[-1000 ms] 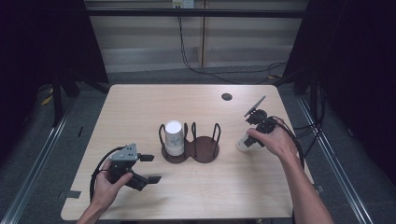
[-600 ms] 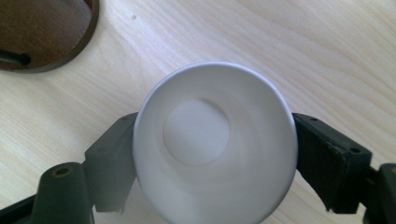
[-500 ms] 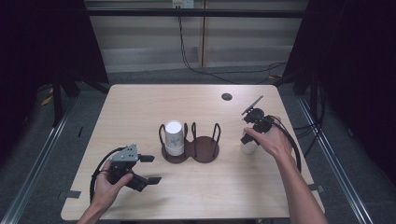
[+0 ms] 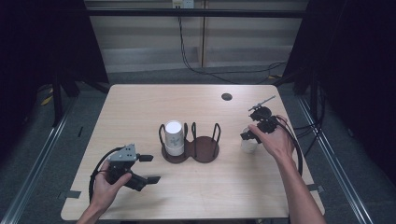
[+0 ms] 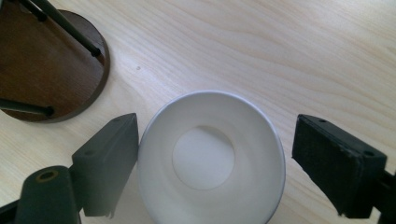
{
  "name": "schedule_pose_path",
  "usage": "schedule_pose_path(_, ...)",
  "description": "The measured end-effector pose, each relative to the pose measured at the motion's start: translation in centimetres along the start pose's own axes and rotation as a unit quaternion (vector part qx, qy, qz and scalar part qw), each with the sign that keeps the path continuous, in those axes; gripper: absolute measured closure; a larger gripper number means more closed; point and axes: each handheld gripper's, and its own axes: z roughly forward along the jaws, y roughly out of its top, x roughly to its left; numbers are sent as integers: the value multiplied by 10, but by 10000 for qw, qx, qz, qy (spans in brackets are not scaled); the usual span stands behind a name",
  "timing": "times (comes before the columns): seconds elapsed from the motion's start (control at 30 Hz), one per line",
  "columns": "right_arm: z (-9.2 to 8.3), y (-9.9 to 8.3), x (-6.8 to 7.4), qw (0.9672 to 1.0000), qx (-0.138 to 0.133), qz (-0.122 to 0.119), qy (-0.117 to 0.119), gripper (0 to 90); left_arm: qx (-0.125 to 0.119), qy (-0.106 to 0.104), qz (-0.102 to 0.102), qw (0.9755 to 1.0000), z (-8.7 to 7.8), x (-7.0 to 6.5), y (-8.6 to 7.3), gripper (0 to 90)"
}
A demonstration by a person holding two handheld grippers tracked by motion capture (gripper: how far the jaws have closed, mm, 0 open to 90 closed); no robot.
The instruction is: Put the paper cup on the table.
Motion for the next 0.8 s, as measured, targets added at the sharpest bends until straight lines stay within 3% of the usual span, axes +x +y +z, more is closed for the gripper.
schedule_pose_path(0.43, -11, -5, 5, 9964, -826, 160, 97, 142, -64, -41, -13, 10000, -1, -3, 2, 163)
schedule_pose_path(0.53, -15, -8, 9, 9935, -1111, 181, 194, 148, -98, -13, -55, 9999, -2, -1, 1, 163)
schedule_pose_path(0.6, -17, -13, 13, 9911, -1323, 122, 28, 148, -80, 23, -146, 9999, -1, -1, 1, 163)
schedule_pose_path(0.67, -18, -19, 15, 9890, -1454, 206, 192, 148, -76, 35, -167, 9998, 0, -1, 1, 163)
schedule_pose_path(0.8, -25, -31, 20, 9836, -1762, 285, 249, 148, -80, 56, -179, 9998, 1, -1, 1, 163)
